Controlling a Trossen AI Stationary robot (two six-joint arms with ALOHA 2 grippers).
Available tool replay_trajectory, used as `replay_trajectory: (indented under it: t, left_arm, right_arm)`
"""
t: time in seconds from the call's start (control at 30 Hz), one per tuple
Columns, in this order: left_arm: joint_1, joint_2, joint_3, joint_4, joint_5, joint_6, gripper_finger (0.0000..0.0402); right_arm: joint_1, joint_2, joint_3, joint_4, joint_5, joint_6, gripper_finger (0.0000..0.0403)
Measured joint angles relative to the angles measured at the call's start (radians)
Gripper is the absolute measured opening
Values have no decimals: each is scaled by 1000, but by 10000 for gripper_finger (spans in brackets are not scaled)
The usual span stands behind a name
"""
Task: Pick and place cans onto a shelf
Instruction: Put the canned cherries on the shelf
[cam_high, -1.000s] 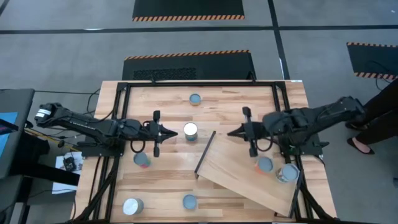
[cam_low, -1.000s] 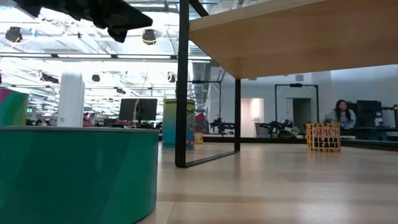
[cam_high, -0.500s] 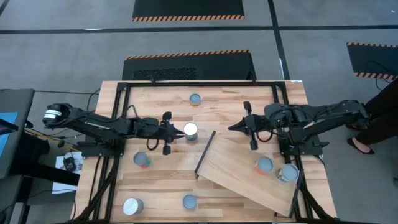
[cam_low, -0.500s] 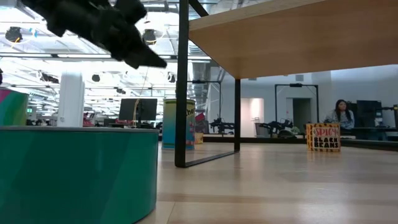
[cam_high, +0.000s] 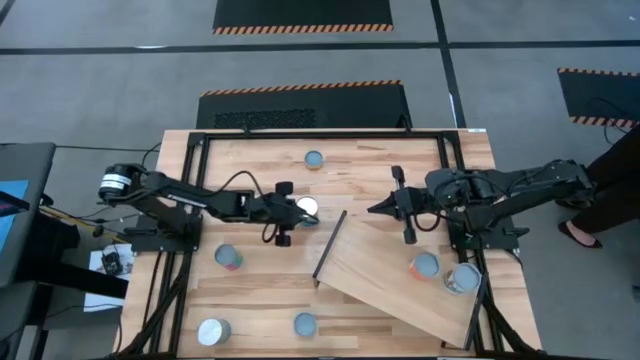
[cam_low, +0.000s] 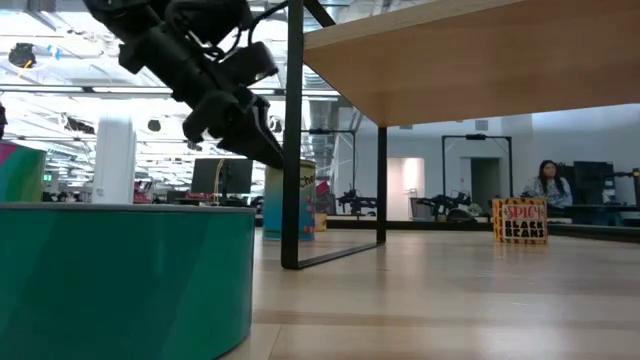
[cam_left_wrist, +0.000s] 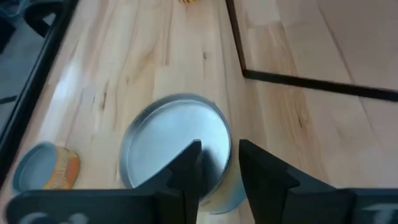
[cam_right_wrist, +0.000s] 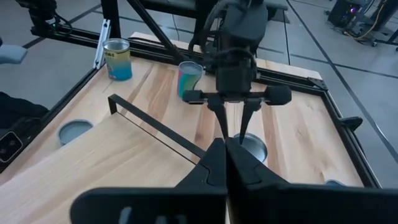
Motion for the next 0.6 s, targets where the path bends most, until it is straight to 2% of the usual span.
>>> replay_trajectory:
  t: [0.13,0.33,0.47,0.6]
  left_arm:
    - [0,28,35,-33,-10,5,76]
    - [0,42,70,-79,-18,53,8]
    - [5,16,114,-200,-44,87,2]
    - [19,-66,221,-358,-45,85,0]
  right_arm:
    - [-1,0,0,0,0,0,7]
    - [0,0,0,0,1,0,7]
    - [0,-9,0,1,2,1,7]
    - [0,-31,1,-2,4,1,7]
